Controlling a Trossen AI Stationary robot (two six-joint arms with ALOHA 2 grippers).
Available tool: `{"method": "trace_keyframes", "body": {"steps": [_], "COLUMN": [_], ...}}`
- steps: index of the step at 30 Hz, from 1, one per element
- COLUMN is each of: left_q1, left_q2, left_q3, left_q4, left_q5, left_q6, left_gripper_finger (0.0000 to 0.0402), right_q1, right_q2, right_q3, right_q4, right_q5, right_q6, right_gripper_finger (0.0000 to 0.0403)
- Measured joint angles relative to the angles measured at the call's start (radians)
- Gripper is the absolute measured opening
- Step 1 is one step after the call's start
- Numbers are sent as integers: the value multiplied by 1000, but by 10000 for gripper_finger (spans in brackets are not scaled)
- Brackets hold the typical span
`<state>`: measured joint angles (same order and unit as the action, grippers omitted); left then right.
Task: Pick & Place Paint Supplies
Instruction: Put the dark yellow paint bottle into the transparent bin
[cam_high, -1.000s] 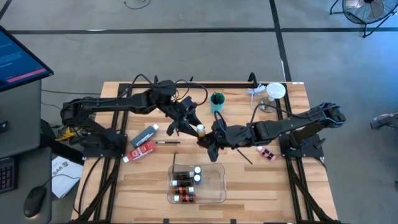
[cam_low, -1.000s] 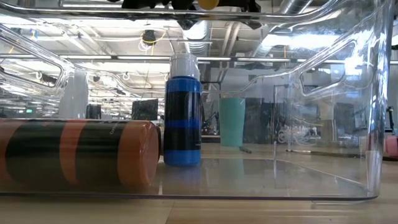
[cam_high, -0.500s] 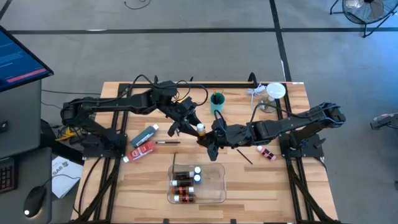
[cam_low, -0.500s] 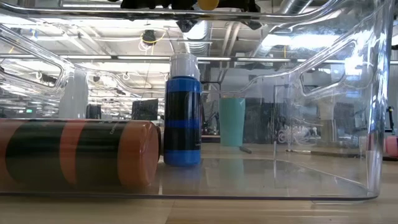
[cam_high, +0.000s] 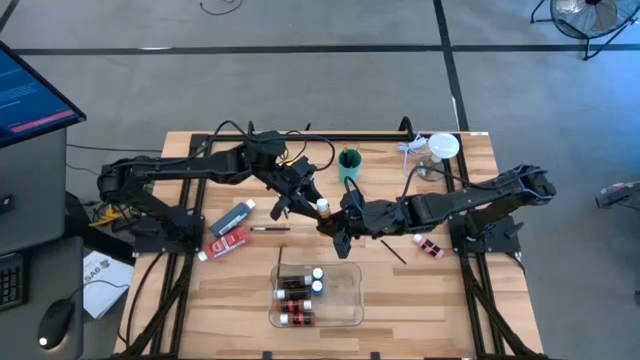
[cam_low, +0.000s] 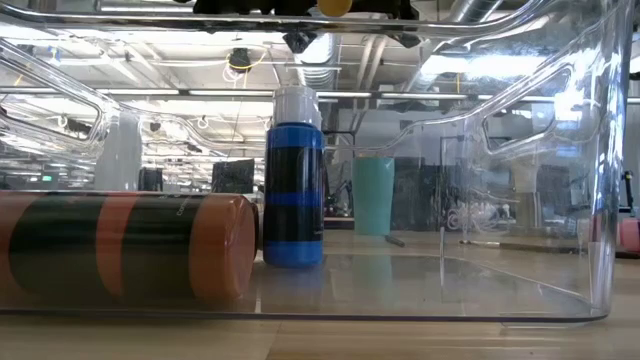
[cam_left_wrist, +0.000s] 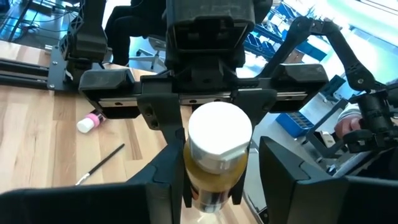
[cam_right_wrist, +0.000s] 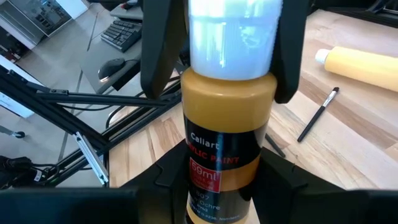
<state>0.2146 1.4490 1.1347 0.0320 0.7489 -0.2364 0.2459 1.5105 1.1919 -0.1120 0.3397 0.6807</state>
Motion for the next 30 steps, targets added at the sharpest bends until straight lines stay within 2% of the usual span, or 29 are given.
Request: {"method": "trace_keyframes", "body": {"steps": [14, 30], "left_q1": [0, -4], "left_q2": [0, 0], "left_q3": [0, 0], "left_q4": [30, 37], "left_q5": [-7, -19], "left_q6": [-6, -7], "left_gripper_finger": [120, 108], "right_q1": [0, -13], "right_q2": [0, 0], "right_q3": [0, 0], "right_q4": [0, 0], "right_q5": [0, -2], "right_q6": [0, -3], "right_gripper_finger": [129, 129]}}
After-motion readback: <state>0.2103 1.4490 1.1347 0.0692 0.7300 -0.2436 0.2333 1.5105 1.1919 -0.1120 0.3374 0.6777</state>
